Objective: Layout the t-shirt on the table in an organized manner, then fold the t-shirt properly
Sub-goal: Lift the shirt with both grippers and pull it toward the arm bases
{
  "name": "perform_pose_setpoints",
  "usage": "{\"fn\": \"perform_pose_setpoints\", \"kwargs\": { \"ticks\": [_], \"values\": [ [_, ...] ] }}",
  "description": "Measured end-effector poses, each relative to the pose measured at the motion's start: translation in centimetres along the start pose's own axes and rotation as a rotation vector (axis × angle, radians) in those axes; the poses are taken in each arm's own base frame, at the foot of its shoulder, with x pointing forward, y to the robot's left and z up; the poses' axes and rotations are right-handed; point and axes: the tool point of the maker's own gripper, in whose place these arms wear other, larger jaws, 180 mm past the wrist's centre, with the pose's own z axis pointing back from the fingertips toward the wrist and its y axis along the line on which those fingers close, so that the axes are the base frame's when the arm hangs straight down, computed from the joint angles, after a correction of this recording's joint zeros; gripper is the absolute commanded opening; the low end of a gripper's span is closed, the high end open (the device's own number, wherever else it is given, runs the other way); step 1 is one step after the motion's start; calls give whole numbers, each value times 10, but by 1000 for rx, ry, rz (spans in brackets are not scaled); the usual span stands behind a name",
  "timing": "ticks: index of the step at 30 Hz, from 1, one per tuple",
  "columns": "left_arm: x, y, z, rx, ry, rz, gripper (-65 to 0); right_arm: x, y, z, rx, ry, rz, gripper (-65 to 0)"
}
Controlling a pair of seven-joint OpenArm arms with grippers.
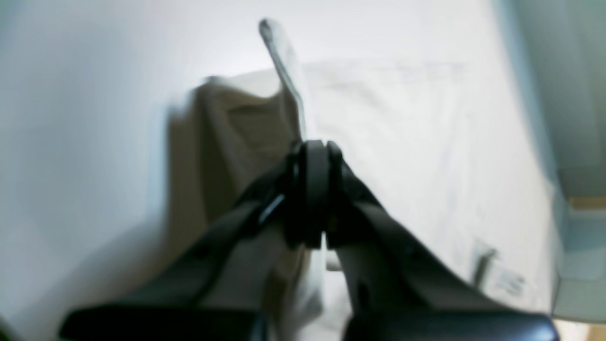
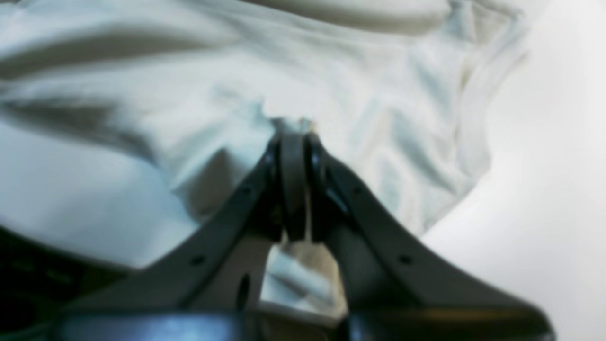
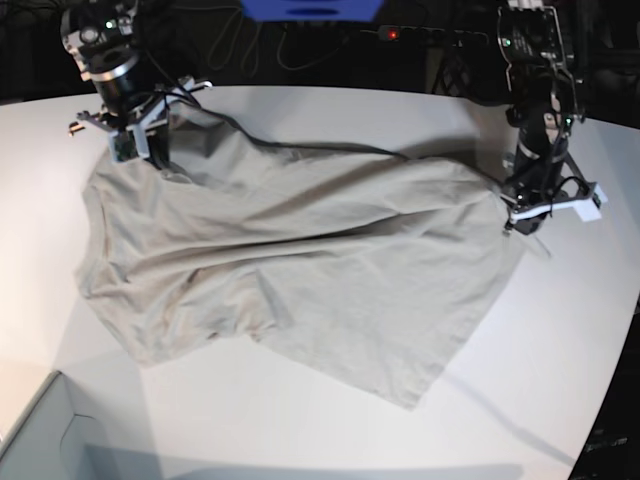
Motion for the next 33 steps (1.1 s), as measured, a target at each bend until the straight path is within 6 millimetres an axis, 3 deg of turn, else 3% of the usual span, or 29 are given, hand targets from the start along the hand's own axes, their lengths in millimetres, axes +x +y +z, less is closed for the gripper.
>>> {"fn": "perform_pose_setpoints", "kwargs": {
  "ticks": [2, 6, 8, 10, 13, 17, 22, 24, 30, 33],
  "values": [
    [-12, -2, -6, -2, 33, 3, -649, -11, -9, -14, -15, 23, -30, -650],
    [-37, -1, -18, 15, 102, -9, -649, -52, -22, -40, -21, 126, -107, -650],
    [-45, -10, -25, 3, 121, -15, -649, -64, -30, -52, -23, 144, -145, -650],
    [-52, -25, -33, -28, 140, -22, -649, -64, -40, -67, -25, 117, -188, -650],
    [-64, -34, -47, -36, 179, -23, -649, -55, -58, -93, -16, 84, -219, -650],
    [-76, -20, -65, 29, 215, 3, -649, -33, -74, -130, 1, 41, -263, -650],
    [-74, -21, -69, 30, 214, 5, -649, 1, -75, -175, 62, 38, -286, -650],
    [-67, -22, -71, 29, 198, 12, -649, 17, -66, -192, 109, 54, -261, -650],
    [-18, -34, -86, 18, 33, 55, -649, 53, -32, -225, 220, 103, -176, -650],
    [-6, -48, -91, -5, 7, 65, -649, 66, -34, -233, 179, 107, -147, -650]
  ]
}}
